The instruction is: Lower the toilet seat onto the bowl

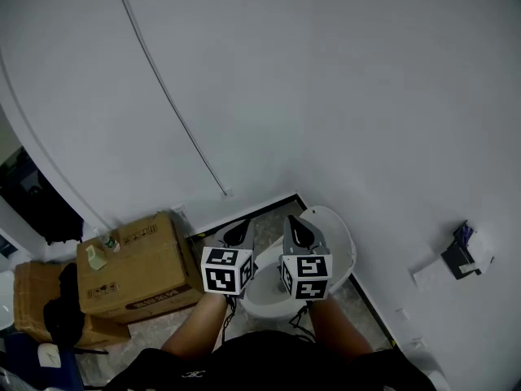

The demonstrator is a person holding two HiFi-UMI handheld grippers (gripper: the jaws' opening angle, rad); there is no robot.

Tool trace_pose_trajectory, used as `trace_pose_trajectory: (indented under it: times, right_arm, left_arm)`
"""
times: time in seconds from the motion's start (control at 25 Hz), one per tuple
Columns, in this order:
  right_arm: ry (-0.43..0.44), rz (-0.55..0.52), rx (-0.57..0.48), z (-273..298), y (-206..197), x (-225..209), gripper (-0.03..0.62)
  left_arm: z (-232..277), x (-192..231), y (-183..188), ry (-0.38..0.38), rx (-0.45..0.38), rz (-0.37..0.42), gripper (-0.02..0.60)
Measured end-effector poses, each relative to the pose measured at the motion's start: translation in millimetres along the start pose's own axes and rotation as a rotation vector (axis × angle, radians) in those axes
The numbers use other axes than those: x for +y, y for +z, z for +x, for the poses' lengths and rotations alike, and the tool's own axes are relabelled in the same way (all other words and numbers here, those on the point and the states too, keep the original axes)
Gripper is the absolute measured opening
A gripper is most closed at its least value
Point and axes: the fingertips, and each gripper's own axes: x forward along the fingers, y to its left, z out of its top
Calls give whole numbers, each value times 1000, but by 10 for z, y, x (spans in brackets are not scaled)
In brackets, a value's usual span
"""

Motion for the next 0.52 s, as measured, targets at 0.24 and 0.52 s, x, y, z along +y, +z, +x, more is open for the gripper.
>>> trace_pose_trajectory:
  times: [0.24,0.52]
  right_arm:
    - [11,10,10,-15,-19,34,6]
    - [25,17,17,10,-89,51,6]
  left_arm:
    - [-12,-30,-10,-5,6,0,8]
    - [0,-39,-75,-3,14,0,8]
